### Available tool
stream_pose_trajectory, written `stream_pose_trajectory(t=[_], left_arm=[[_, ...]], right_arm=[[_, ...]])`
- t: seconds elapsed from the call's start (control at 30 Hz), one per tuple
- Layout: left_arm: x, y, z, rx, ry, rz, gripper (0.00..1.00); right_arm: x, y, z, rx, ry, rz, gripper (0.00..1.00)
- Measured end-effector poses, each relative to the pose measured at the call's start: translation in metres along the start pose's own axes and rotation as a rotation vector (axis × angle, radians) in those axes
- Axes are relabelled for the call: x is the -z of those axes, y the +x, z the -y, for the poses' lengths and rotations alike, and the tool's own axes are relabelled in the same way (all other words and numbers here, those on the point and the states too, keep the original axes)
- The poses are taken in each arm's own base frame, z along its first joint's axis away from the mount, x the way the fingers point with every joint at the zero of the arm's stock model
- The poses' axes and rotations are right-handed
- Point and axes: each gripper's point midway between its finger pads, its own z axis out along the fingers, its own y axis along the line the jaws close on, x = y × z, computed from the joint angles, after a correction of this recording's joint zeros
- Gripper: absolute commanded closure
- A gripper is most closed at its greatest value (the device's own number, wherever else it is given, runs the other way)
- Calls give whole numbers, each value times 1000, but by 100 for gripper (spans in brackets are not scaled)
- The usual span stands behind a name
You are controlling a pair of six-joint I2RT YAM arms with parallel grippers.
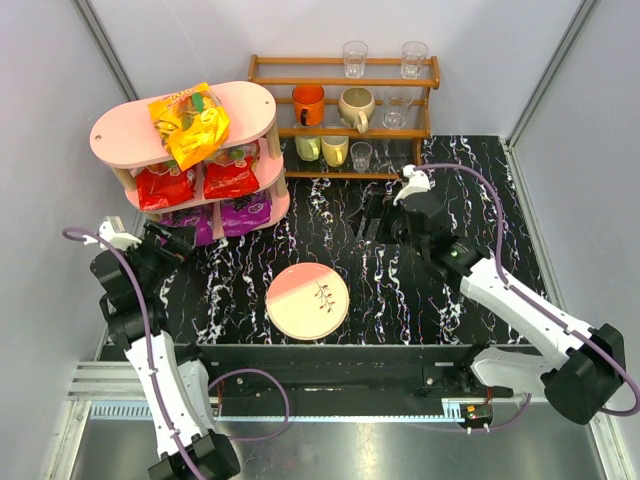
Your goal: Place and organize the candy bags onto the shelf
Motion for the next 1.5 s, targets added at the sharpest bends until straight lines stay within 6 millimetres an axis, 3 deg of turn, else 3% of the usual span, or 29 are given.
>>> stream_pose_trajectory(t=[0.13, 0.2, 0.33, 0.43, 0.53, 0.67, 0.77, 1.0, 1.07, 1.3, 1.5], left_arm=[[8, -18, 29, -57, 52, 14, 1], [15, -36, 52, -101, 95, 47, 1], [36, -78, 98, -188, 169, 141, 1], [56, -108, 131, -246, 214, 223, 1], [72, -129, 155, -283, 251, 300, 1], [74, -150, 170, -278, 278, 355, 1], [54, -170, 171, -245, 271, 352, 1], [-11, -191, 139, -164, 174, 275, 1], [-19, -190, 131, -157, 149, 261, 1], [-28, -197, 130, -192, 141, 268, 1], [-54, -195, 131, -266, 127, 229, 1]], right_arm=[[-1, -14, -22, 76, -64, -30, 0], [-7, -42, -52, 112, -136, -12, 0], [-19, -116, -121, 171, -281, 98, 0], [-19, -164, -161, 202, -359, 177, 0], [-21, -204, -197, 236, -428, 238, 0], [-34, -235, -234, 281, -513, 271, 0], [-53, -236, -248, 303, -573, 284, 0], [-118, -170, -226, 291, -560, 80, 6], [-128, -163, -223, 286, -550, 63, 7], [-137, -175, -227, 283, -546, 132, 13], [-142, -185, -229, 321, -479, 219, 30]])
